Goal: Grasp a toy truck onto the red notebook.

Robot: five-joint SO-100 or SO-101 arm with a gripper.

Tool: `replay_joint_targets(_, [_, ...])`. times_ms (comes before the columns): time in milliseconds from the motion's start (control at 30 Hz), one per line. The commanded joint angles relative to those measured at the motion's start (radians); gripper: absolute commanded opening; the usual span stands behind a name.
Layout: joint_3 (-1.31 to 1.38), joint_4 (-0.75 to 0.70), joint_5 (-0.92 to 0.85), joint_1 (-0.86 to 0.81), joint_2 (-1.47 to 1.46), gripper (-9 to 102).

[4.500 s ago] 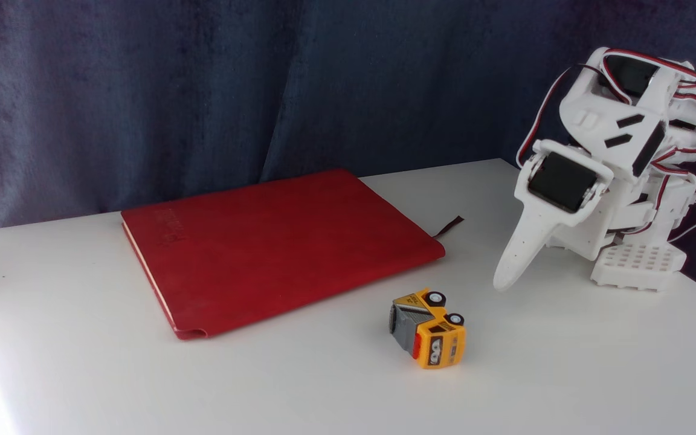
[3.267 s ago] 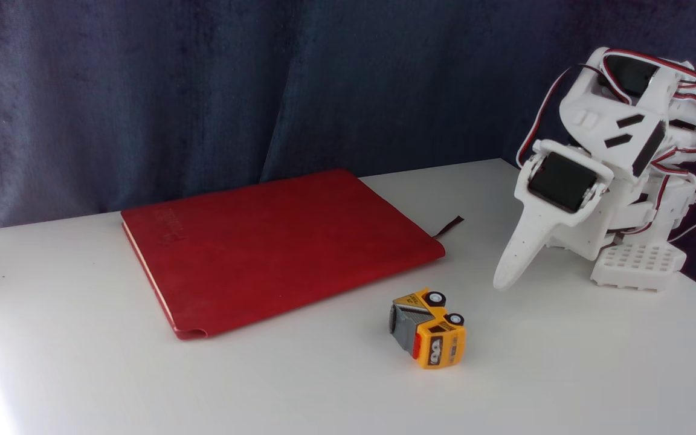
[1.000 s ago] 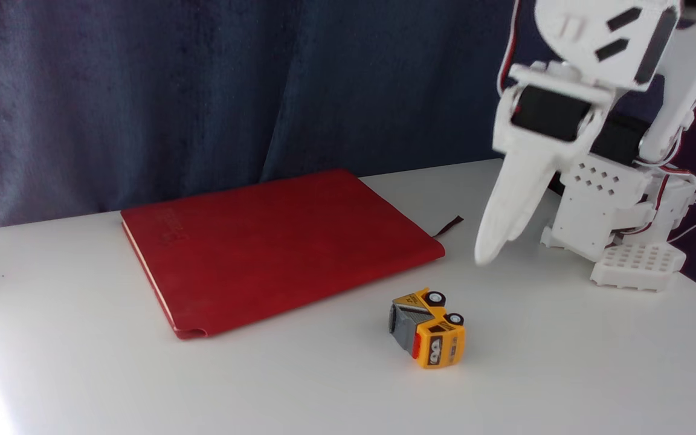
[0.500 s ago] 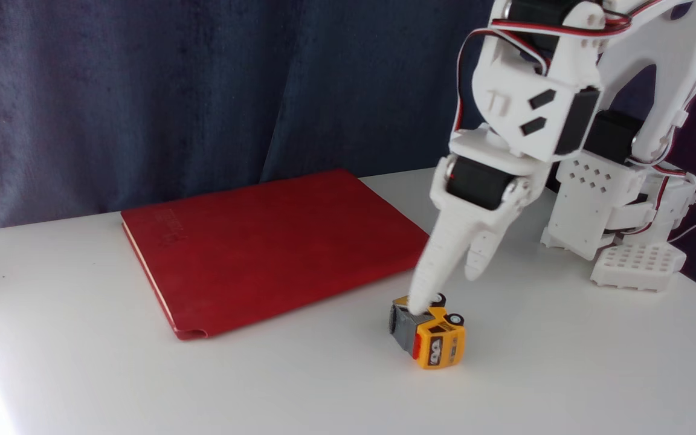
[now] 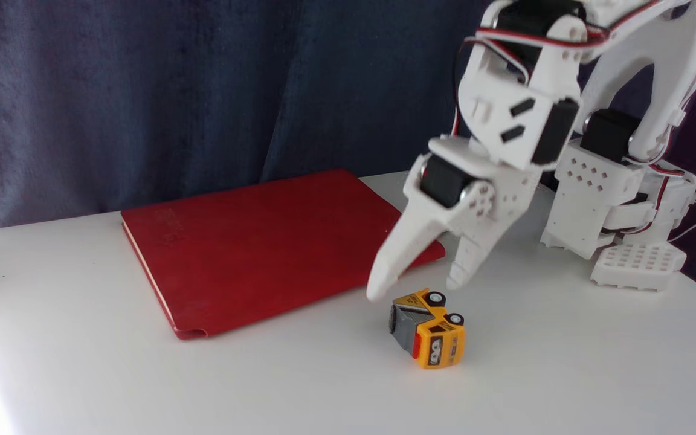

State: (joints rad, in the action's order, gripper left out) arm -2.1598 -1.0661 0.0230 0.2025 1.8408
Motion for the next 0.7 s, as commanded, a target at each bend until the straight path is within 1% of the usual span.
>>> replay_joint_targets(0, [0.051, 0.009, 0.02, 0.026, -0.043, 35])
replay_joint_targets(100, [0.038, 0.032, 0.031, 0.06, -0.058, 37])
replay_joint_targets(300, [0.071, 0.037, 0.037, 0.072, -0.107, 34])
replay_joint_targets(467, [0.06, 0.04, 0.035, 0.063, -0.107, 25])
replay_joint_targets(567, [0.035, 0.055, 0.037, 0.075, -0.109, 17])
replay_joint_targets(667, [0.02, 0.064, 0.037, 0.086, -0.107, 15])
